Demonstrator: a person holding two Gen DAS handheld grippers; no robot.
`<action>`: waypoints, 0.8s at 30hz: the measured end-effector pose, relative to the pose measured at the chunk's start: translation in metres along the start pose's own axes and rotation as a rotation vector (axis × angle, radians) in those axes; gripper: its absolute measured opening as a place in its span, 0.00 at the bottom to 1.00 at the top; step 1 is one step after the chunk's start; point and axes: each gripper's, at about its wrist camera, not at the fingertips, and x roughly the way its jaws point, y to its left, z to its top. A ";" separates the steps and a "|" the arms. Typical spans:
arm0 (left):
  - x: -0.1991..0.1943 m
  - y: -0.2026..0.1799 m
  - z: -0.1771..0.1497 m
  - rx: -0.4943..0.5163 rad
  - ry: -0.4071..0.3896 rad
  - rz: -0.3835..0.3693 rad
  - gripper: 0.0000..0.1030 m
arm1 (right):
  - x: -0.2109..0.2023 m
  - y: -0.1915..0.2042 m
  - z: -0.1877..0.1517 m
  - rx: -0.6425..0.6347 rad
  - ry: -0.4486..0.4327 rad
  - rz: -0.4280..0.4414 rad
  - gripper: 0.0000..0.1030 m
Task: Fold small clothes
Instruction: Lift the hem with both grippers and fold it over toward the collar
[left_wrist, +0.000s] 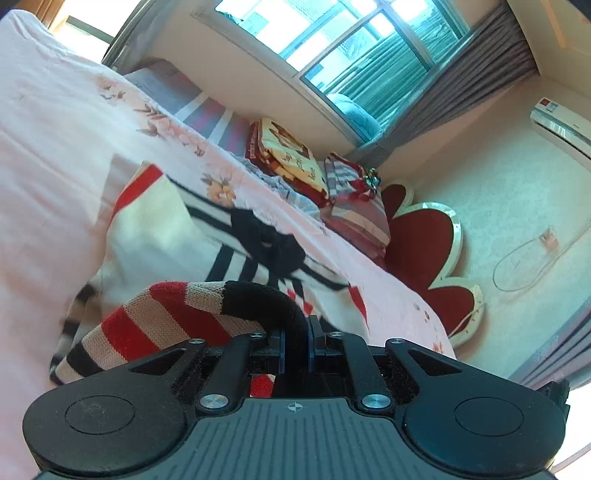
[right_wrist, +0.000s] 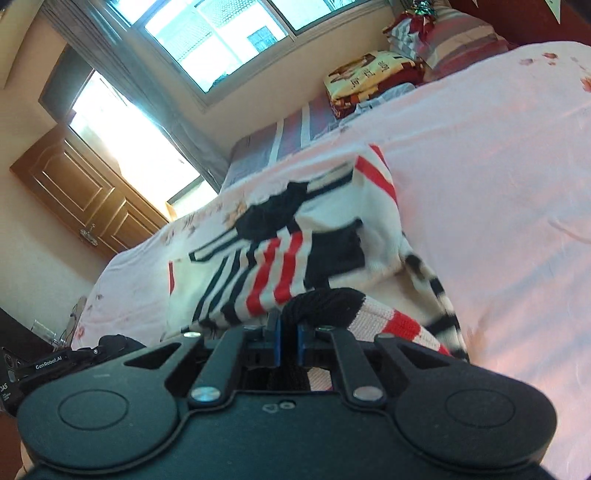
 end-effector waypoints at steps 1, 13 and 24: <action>0.015 0.001 0.014 -0.006 -0.005 0.010 0.10 | 0.014 -0.002 0.016 0.010 -0.010 0.005 0.08; 0.102 0.039 0.054 -0.013 0.042 0.256 1.00 | 0.141 -0.052 0.095 0.023 0.025 -0.122 0.46; 0.113 0.041 0.071 0.315 0.093 0.328 1.00 | 0.148 -0.040 0.096 -0.244 -0.006 -0.176 0.76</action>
